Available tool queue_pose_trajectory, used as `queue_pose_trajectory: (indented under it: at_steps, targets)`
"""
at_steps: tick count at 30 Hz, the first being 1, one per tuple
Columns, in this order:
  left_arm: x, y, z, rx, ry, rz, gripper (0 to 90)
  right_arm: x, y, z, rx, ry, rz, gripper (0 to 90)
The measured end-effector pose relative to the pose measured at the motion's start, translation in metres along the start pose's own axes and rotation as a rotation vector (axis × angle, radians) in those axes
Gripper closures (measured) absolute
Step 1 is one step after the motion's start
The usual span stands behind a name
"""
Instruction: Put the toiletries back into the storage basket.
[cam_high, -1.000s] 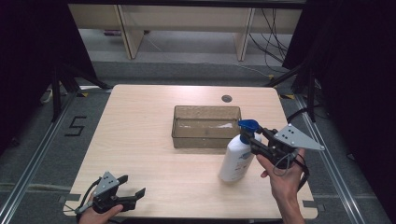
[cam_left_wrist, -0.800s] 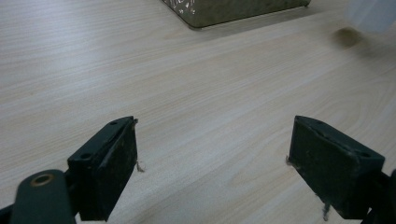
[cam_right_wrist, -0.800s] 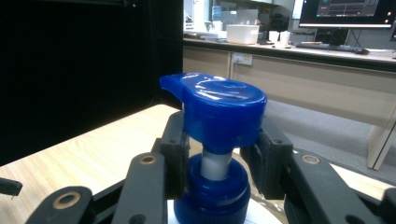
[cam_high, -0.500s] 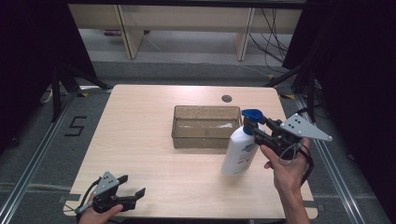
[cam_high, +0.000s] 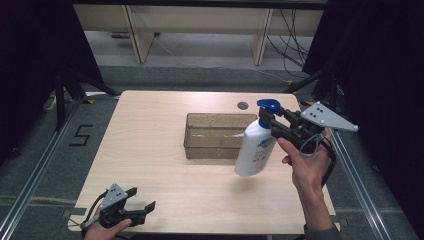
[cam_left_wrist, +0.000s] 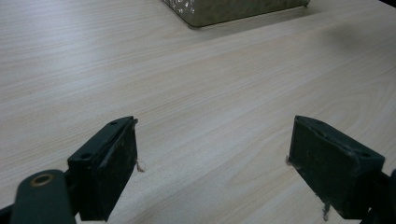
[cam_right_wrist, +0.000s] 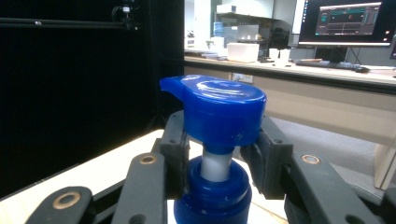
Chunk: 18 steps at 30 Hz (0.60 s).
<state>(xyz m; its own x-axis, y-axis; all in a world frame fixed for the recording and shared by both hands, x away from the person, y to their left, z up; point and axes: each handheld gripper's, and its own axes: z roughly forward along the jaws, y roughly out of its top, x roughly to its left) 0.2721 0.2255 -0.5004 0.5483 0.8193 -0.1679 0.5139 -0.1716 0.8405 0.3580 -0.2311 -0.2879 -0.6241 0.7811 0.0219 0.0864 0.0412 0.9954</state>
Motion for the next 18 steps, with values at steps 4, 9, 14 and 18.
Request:
queue_pose_trajectory:
  at_steps: [4, 9, 14, 18]
  targets:
    - [-0.001, 0.0, 0.0, 0.002, -0.007, 0.0, 14.8, -0.004, 0.007, 0.005, -0.014, -0.002, -0.004, 62.1]
    - [0.0, 0.0, 0.0, 0.005, -0.004, 0.002, 14.9, -0.006, 0.014, 0.011, -0.014, -0.001, -0.001, 62.2]
    - [0.0, 0.0, 0.0, 0.009, -0.004, 0.002, 14.9, -0.008, 0.018, 0.02, -0.002, 0.001, 0.012, 62.2]
    - [-0.001, 0.0, 0.0, 0.006, -0.007, -0.003, 14.9, -0.01, 0.02, 0.025, 0.003, -0.001, 0.012, 62.1]
